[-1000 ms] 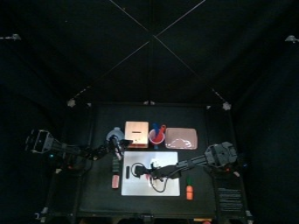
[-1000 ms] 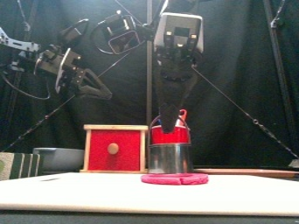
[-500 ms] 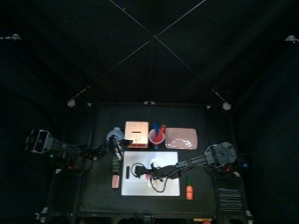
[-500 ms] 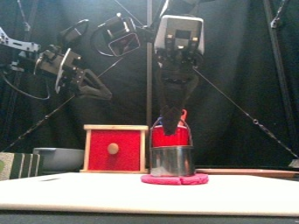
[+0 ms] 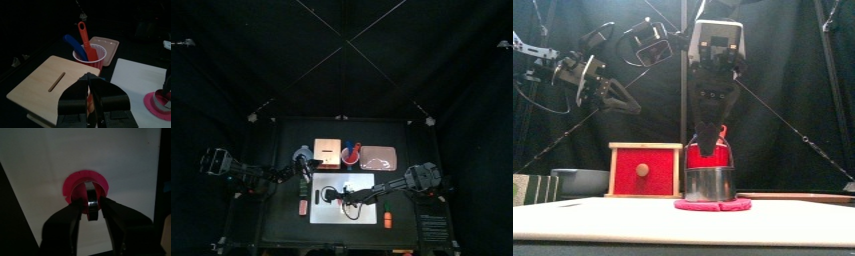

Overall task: Get the cutter from the drawer then cut the dough then place the extra dough in the bowl
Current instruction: Cut the dough

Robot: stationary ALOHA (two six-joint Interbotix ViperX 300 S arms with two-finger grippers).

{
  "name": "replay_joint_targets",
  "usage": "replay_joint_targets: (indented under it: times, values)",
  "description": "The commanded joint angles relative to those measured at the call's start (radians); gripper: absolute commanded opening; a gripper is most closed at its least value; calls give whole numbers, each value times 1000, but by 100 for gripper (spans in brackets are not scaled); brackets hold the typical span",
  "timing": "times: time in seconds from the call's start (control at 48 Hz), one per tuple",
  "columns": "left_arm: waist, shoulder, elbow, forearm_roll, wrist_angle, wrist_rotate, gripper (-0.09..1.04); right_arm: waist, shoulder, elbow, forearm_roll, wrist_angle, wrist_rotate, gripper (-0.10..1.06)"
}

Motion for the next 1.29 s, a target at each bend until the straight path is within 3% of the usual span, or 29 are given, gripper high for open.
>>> replay_joint_targets:
  times: [0.021, 0.375, 0.667, 0.771, 0.896, 1.0, 1.104, 1.292]
  values:
    - [-2, -9, -21, 2, -9, -2, 44, 0, -31, -34, 0, 0, 2, 82]
    - [-40, -9, -49, 12, -9, 0, 44, -3, -49, -98, -46, 41, 0, 86]
    - [-103, -8, -80, 141, -9, 0, 44, -8, -178, -54, -81, -25, 11, 86]
    - [-124, -8, -84, 204, -9, -2, 44, -8, -255, 14, -97, -120, 34, 86]
    - [-152, -8, -98, 235, -11, -2, 44, -8, -359, 152, -184, -290, 54, 86]
    - [-166, -8, -115, 241, -14, -2, 45, -14, -445, 295, -236, -509, 98, 86]
    - [-179, 2, -126, 247, -15, -3, 45, -37, -515, 430, -279, -707, 124, 86]
    - [-195, 41, -149, 255, -64, -46, 46, -121, -594, 643, -290, -1057, 135, 86]
